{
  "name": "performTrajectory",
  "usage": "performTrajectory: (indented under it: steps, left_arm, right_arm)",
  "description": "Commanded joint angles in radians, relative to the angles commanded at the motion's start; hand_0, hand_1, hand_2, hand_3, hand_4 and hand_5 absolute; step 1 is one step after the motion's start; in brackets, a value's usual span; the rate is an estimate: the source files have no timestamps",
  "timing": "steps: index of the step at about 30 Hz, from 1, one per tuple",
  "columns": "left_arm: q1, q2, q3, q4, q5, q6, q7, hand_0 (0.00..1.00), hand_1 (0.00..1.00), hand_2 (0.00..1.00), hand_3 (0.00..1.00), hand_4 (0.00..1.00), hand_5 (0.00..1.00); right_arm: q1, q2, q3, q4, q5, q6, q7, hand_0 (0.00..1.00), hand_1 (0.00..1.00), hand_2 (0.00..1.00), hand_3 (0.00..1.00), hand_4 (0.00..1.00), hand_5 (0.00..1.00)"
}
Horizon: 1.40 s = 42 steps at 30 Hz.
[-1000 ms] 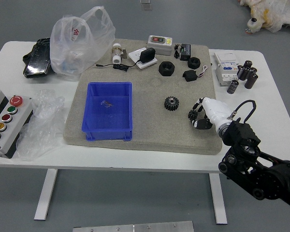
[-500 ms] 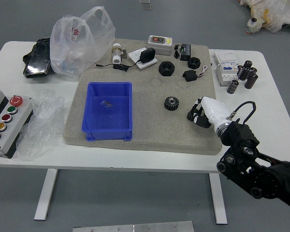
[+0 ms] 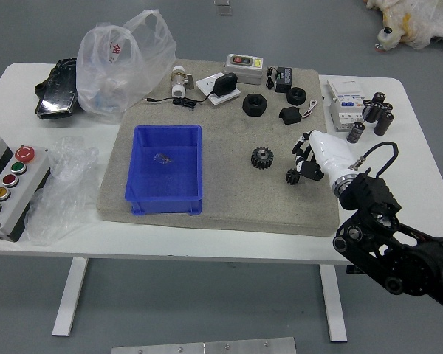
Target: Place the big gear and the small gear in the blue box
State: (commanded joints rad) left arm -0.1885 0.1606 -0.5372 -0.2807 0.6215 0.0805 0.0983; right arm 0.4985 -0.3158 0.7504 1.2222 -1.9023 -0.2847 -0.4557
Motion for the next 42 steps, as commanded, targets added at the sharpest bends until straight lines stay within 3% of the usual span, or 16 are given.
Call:
performTrajectory:
  steps: [5, 6, 17, 18, 23, 24, 29, 30, 35, 36, 41, 42]
  left_arm:
    - [0.000, 0.000, -0.003, 0.000, 0.003, 0.000, 0.001, 0.680, 0.469, 0.529, 0.740, 0.674, 0.291]
    - [0.000, 0.000, -0.003, 0.000, 0.003, 0.000, 0.001, 0.680, 0.467, 0.528, 0.740, 0.673, 0.289]
    - [-0.001, -0.001, -0.005, 0.000, 0.006, -0.001, 0.003, 0.680, 0.469, 0.529, 0.740, 0.674, 0.291]
    - [-0.001, -0.002, -0.006, 0.000, 0.007, -0.001, 0.003, 0.680, 0.469, 0.529, 0.740, 0.674, 0.292]
    - [-0.001, -0.002, -0.007, 0.000, 0.008, -0.001, 0.003, 0.680, 0.469, 0.529, 0.740, 0.674, 0.292]
    - [-0.001, -0.002, -0.007, 0.000, 0.009, -0.001, 0.003, 0.680, 0.469, 0.529, 0.740, 0.674, 0.292]
    - [-0.001, -0.003, -0.006, 0.000, 0.009, -0.001, 0.003, 0.680, 0.469, 0.529, 0.740, 0.674, 0.292]
    - [-0.001, -0.003, -0.005, 0.000, 0.009, -0.001, 0.003, 0.680, 0.467, 0.529, 0.740, 0.674, 0.292]
    - [-0.002, -0.002, -0.003, 0.000, 0.007, -0.001, 0.001, 0.680, 0.467, 0.529, 0.740, 0.674, 0.292]
    - [-0.002, -0.002, -0.002, 0.000, 0.007, -0.001, 0.001, 0.680, 0.466, 0.529, 0.740, 0.674, 0.292]
    - [-0.002, -0.002, 0.003, 0.000, 0.003, -0.002, 0.000, 0.680, 0.466, 0.529, 0.740, 0.674, 0.292]
    - [-0.002, -0.002, 0.005, 0.000, 0.002, -0.002, 0.000, 0.680, 0.466, 0.528, 0.738, 0.673, 0.292]
  right_arm:
    - [-0.001, 0.000, 0.021, -0.008, -0.008, 0.053, -0.026, 0.262, 0.400, 0.910, 0.998, 0.892, 0.287]
    - [-0.002, 0.001, 0.022, -0.009, -0.009, 0.058, -0.030, 0.257, 0.386, 0.998, 0.998, 0.998, 0.422]
    - [0.001, 0.004, 0.002, -0.016, 0.014, 0.070, -0.049, 0.258, 0.383, 0.970, 0.998, 0.998, 0.434]
    - [0.002, 0.005, -0.002, -0.017, 0.019, 0.071, -0.049, 0.262, 0.379, 0.882, 0.991, 0.998, 0.431]
    - [0.007, 0.007, -0.020, -0.030, 0.042, 0.074, -0.046, 0.262, 0.379, 0.882, 0.991, 0.998, 0.431]
    - [0.008, 0.008, -0.024, -0.033, 0.044, 0.073, -0.046, 0.259, 0.375, 0.763, 0.875, 0.998, 0.422]
    - [0.012, 0.012, -0.046, -0.051, 0.053, 0.052, -0.047, 0.259, 0.375, 0.763, 0.875, 0.998, 0.422]
    - [0.013, 0.013, -0.050, -0.053, 0.053, 0.047, -0.047, 0.230, 0.306, 0.504, 0.661, 0.604, 0.175]
    - [0.017, 0.017, -0.071, -0.072, 0.055, 0.048, -0.053, 0.230, 0.306, 0.504, 0.661, 0.604, 0.175]
    - [0.018, 0.018, -0.076, -0.075, 0.057, 0.051, -0.055, 0.232, 0.302, 0.491, 0.624, 0.534, 0.156]
    - [0.019, 0.020, -0.092, -0.083, 0.060, 0.061, -0.061, 0.232, 0.302, 0.491, 0.624, 0.534, 0.156]
    - [0.019, 0.020, -0.094, -0.082, 0.059, 0.061, -0.062, 0.229, 0.293, 0.446, 0.559, 0.378, 0.020]
